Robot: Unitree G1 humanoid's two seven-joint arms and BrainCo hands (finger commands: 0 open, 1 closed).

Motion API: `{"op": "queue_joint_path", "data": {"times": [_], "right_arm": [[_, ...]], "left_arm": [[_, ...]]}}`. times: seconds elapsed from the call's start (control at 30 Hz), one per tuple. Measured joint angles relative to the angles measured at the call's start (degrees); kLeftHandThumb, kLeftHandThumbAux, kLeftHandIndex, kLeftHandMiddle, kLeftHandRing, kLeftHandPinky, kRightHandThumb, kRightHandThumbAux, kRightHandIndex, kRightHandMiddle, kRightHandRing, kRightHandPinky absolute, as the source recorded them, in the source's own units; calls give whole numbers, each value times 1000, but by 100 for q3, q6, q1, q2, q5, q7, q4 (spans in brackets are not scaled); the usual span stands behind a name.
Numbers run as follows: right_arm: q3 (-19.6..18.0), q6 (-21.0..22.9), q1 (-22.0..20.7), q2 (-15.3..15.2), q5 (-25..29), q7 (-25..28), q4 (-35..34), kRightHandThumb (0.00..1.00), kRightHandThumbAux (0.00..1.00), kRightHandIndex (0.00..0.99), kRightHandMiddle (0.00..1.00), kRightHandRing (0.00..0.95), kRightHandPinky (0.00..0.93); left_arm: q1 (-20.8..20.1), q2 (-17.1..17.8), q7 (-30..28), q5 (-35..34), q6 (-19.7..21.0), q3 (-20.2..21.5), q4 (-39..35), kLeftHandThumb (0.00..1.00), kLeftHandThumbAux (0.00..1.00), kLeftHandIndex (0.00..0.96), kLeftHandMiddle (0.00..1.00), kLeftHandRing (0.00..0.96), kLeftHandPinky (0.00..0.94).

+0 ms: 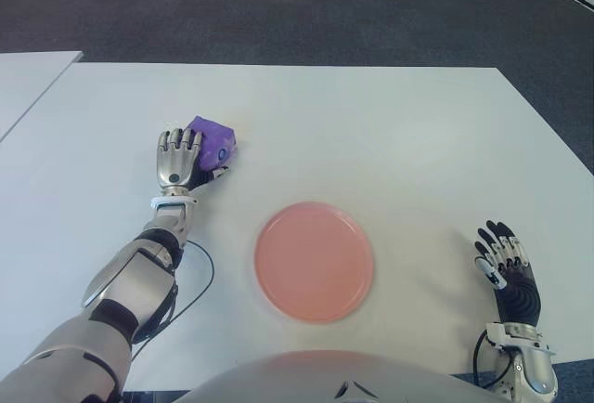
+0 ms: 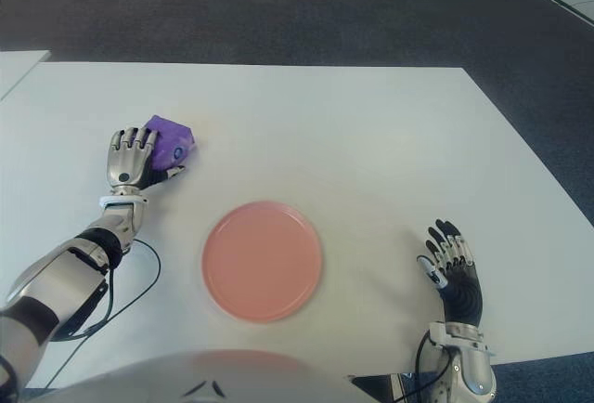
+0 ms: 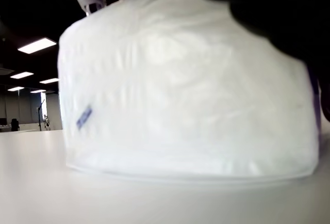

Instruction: Put the tissue paper into the plate.

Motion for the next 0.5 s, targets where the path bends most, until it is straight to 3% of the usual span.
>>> {"op": "queue_joint_path", "data": {"times": [0.5], "right_arm": [[-78, 54, -17, -43, 23, 75, 63, 22, 689, 108, 124, 101, 109]], "left_arm": [[-50, -44, 18, -82, 3, 78, 29, 176, 361, 315, 282, 201, 147]]}}
